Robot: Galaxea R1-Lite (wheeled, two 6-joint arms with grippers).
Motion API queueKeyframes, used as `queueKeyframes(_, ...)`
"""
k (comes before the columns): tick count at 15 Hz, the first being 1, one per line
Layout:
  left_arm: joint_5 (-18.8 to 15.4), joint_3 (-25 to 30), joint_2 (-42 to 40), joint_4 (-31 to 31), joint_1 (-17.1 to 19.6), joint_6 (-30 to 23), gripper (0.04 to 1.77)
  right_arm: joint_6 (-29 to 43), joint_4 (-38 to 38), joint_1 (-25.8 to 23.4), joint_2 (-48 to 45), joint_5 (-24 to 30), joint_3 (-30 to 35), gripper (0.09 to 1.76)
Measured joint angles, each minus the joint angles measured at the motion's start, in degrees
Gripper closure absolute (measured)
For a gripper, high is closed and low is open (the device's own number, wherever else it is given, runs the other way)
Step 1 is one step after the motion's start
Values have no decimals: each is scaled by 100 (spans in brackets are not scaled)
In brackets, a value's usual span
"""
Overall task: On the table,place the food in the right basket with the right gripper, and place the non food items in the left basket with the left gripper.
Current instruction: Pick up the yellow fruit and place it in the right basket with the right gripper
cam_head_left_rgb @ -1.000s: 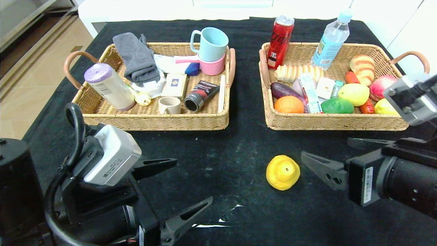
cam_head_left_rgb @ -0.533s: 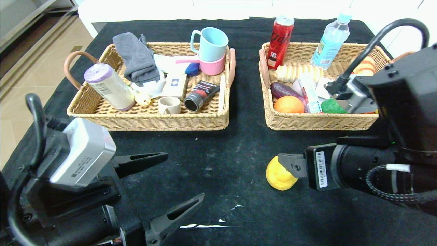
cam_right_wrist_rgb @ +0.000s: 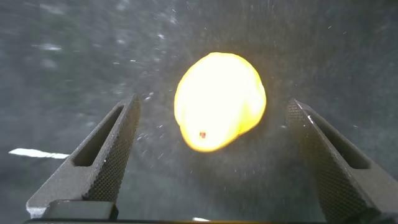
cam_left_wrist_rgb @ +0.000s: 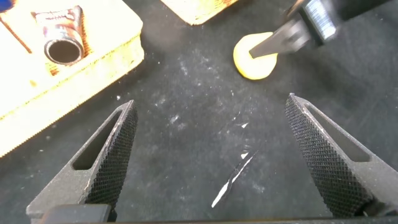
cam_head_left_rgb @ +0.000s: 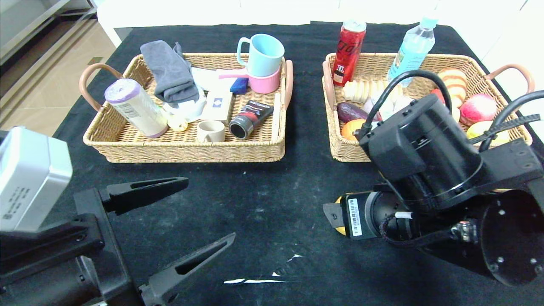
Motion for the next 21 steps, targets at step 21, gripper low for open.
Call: queueKeyframes(21, 2, -6, -111, 91, -16, 130, 9, 135, -41, -254, 623, -43, -2, 66)
